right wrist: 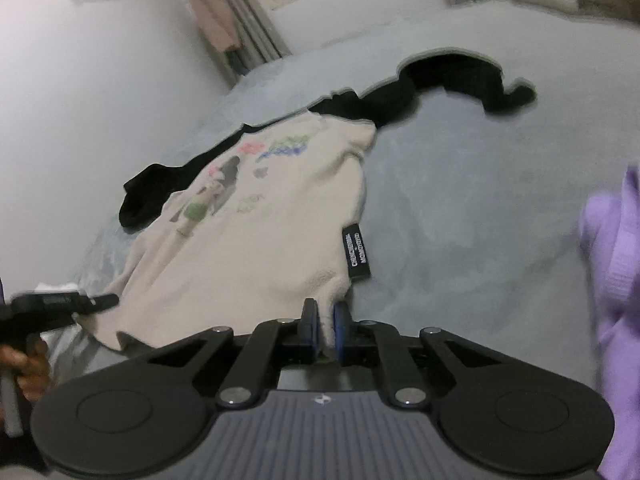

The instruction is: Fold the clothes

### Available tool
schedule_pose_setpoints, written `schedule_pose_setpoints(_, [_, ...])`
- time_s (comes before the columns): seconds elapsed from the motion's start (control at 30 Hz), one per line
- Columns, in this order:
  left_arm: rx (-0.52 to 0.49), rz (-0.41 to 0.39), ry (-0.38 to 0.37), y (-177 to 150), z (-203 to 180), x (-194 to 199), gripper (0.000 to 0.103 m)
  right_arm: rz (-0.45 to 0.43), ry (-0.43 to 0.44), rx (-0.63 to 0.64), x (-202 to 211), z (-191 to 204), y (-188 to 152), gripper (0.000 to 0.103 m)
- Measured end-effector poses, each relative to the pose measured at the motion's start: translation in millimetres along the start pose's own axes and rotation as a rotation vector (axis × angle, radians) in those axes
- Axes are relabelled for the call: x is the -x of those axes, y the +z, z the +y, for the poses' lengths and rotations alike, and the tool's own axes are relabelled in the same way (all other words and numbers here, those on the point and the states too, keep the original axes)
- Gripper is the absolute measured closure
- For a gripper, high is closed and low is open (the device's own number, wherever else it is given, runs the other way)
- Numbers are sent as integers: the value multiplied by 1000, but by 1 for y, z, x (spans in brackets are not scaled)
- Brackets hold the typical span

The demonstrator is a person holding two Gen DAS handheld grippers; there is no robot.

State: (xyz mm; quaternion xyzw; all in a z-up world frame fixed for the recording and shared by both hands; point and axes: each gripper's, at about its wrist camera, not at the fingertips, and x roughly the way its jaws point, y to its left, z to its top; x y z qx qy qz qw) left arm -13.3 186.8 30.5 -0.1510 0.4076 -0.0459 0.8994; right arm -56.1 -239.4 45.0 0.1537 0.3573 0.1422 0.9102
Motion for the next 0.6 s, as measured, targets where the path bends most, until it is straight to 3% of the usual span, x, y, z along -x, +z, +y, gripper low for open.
schedule_pose_setpoints(0.23, [-55,5,-1,-7,-13,32,96,-66,-46,140,57,15,24,94])
schedule_pose_setpoints(0.4, [-88,20,34,-13,-14,32,93,14,-103,225,55,12,8,94])
schedule_pose_setpoints(0.53, [-114,32,62,-18,-15,31,86,88,-175,277,36,9,-13,94])
schedule_pose_setpoints(0.6, [-105,27,64,-6,-16,24,74,79,-170,271,37,7,-12,94])
